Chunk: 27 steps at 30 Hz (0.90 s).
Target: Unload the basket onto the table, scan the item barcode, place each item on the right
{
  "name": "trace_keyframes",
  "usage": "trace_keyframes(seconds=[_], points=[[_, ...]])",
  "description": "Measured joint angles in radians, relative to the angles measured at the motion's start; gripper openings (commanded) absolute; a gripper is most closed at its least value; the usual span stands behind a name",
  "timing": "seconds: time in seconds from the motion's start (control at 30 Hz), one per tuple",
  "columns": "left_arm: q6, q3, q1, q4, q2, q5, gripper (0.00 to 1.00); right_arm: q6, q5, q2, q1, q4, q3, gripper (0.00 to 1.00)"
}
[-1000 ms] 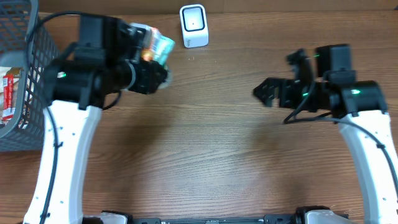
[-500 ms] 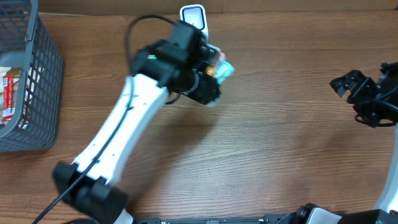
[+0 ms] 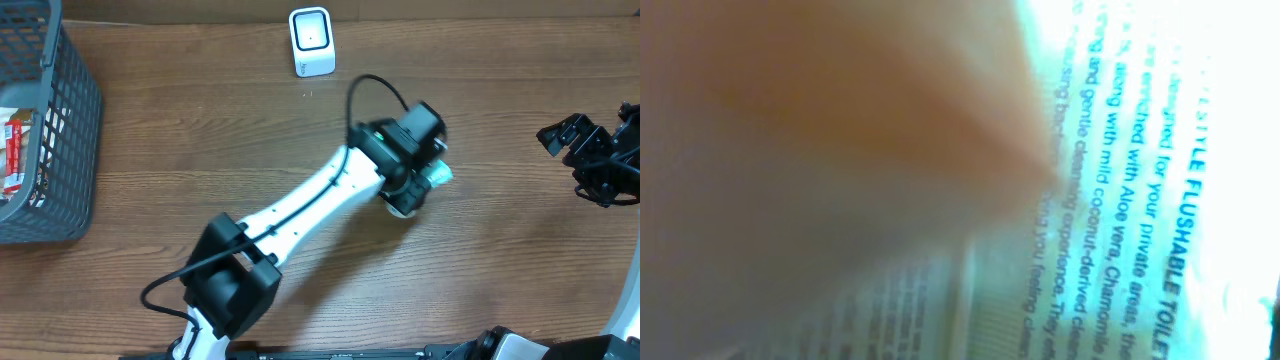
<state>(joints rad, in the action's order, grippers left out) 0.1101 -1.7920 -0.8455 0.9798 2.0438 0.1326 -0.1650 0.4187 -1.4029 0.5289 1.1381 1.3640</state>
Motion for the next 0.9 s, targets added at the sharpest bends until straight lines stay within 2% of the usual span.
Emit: trace_keyframes(seconds=[0.2, 0.63, 0.77, 0.83, 0.9], points=[[0.029, 0.0, -0.068, -0.046, 0.02, -0.069, 0.42, 0.0, 0.0, 0.0, 0.0, 0.0, 0.0, 1.0], [0.101, 0.065, -0.062, -0.121, 0.02, -0.108, 0.44, 0.0, 0.0, 0.0, 0.0, 0.0, 0.0, 1.0], [0.113, 0.135, -0.062, -0.142, 0.021, -0.108, 0.55, 0.0, 0.0, 0.0, 0.0, 0.0, 0.0, 1.0], [0.121, 0.158, -0.062, -0.143, 0.021, -0.108, 0.67, 0.0, 0.0, 0.0, 0.0, 0.0, 0.0, 1.0], [0.127, 0.171, -0.062, -0.14, 0.021, -0.108, 0.84, 0.0, 0.0, 0.0, 0.0, 0.0, 0.0, 1.0]])
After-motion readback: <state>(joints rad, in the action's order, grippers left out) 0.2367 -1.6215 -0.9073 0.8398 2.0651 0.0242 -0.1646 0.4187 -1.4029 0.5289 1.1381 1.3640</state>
